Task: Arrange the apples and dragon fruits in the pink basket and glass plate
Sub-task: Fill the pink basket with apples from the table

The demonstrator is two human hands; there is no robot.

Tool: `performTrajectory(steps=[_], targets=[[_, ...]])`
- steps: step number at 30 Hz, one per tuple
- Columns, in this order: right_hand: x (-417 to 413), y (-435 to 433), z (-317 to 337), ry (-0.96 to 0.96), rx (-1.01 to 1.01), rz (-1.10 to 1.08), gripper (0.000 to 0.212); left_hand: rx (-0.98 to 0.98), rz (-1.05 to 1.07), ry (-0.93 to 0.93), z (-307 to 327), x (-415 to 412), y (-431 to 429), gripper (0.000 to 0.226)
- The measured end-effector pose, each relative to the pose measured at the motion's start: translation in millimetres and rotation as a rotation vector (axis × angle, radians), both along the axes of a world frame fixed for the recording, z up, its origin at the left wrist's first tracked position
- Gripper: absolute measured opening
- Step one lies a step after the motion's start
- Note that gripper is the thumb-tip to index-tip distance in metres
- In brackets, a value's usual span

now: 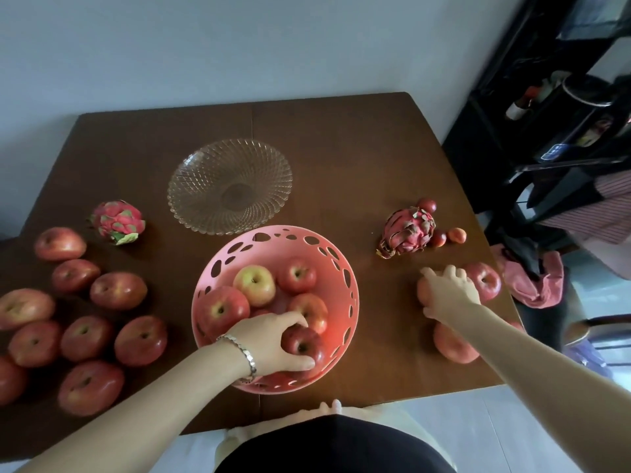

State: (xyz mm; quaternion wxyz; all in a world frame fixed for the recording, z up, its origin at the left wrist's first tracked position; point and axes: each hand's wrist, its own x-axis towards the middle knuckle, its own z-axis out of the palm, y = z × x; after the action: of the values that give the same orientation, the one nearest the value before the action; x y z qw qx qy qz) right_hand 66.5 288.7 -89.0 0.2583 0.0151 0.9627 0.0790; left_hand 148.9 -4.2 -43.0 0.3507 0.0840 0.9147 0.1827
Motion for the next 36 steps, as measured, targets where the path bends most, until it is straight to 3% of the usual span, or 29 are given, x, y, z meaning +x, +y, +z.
performTrajectory(steps=[3,7,10,12,15,20,22,24,28,33,36], targets=[[-1.2,-1.2,7.5,0.069,-0.057,-0.008,0.077,-0.005,0.025,-0.018,-3.8,1.0,-2.1,0.057],[2.9,-31.2,48.3,0.179,-0.569,-0.08,0.073,-0.007,0.041,-0.042,-7.2,0.5,-2.9,0.058],[12.3,-70.5,79.6,0.07,-0.803,0.133,0.078,-0.019,0.049,-0.023,-4.7,1.8,-1.9,0.057],[20.8,-96.0,78.6,0.007,-0.76,0.292,0.084,-0.027,0.047,-0.009,-4.0,2.5,-1.5,0.058],[29.2,-119.3,58.1,-0.042,-0.517,0.524,0.081,-0.04,0.022,0.023,-0.8,3.6,-0.1,0.057],[29.4,-118.5,45.7,-0.05,-0.458,0.581,0.083,-0.05,0.032,0.03,4.1,4.7,3.7,0.057],[32.3,-118.0,44.0,-0.046,-0.448,0.598,0.09,0.037,0.186,-0.032,5.1,-0.1,6.1,0.065],[35.9,-117.8,42.1,-0.055,-0.449,0.583,0.098,0.171,0.359,-0.043,5.6,-10.0,12.8,0.071],[35.9,-106.7,52.0,-0.126,-0.563,0.431,0.113,0.248,0.385,0.018,4.9,-25.7,33.6,0.067],[24.7,-45.8,72.4,-0.1,-0.689,0.262,0.078,0.297,0.498,0.004,-1.2,-31.9,38.3,0.05],[26.8,-2.1,56.8,-0.17,-0.481,0.142,0.079,0.314,0.537,0.002,-2.1,-32.9,39.1,0.044]])
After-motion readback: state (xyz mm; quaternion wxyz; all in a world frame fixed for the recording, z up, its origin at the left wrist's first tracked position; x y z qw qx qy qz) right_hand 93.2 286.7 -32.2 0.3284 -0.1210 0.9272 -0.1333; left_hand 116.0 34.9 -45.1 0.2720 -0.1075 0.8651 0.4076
